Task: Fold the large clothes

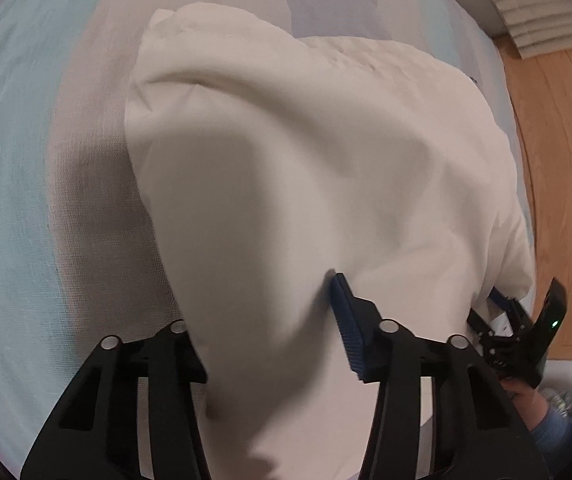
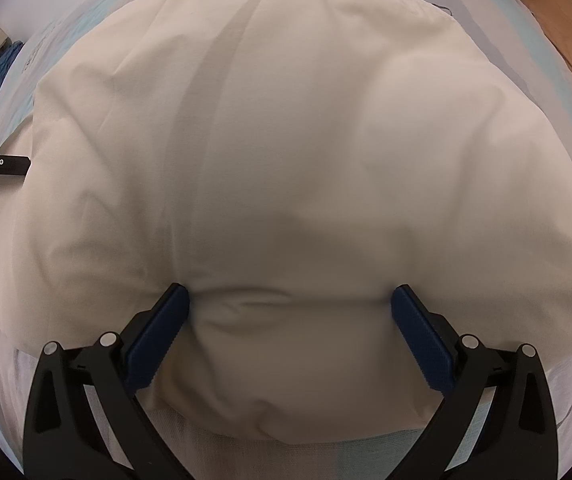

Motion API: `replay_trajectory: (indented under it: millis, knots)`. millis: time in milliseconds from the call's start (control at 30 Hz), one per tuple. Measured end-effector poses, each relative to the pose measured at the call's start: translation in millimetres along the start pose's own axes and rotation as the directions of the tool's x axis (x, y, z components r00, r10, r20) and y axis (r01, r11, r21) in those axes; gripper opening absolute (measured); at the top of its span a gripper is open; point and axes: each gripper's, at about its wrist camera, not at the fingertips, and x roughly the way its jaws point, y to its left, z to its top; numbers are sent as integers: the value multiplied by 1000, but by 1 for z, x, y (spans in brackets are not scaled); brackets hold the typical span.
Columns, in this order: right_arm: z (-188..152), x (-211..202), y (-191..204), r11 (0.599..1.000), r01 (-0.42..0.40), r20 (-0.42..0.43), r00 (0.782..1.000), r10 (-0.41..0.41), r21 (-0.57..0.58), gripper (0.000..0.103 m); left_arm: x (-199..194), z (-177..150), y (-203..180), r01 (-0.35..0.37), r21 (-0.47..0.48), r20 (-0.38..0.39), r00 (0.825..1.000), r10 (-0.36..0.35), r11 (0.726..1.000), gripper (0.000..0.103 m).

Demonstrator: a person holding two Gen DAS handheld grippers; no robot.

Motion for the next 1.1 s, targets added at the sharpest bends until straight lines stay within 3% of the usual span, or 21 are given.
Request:
replay_trajectory:
  millis: [67, 200, 367, 700, 900, 1033, 1100]
  knots:
    - [-3, 0, 2, 1000, 2, 10, 1000, -2, -1, 97, -7, 1, 7, 22, -19, 2, 1000, -22, 1000, 35]
    - [-9, 1, 4, 1000, 7, 30, 1000, -7, 5, 97, -12, -3, 10, 51, -51, 38, 998, -49, 997, 31]
    - [-15, 2, 8, 1000, 11, 38, 999, -12, 9, 97, -22, -7, -3, 59, -43, 84, 995, -56, 997, 14]
    - [-24, -2, 7, 1000, 20, 64, 998, -21, 17, 97, -50, -8, -43, 65, -35, 114, 992, -61, 997, 10]
    - [-30, -4, 6, 1000, 15, 79, 997, -15, 8, 97, -70, -7, -96, 78, 6, 120, 990, -78, 997, 11]
    - [-31, -14, 5, 1000, 13, 93, 996, -11, -19, 96, -76, -4, -127, 42, 35, 108, 993, -46, 998, 11]
    - [-36, -29, 10, 995, 39, 158, 987, -24, -92, 86, -78, -3, -140, 21, 43, 102, 994, -25, 999, 11]
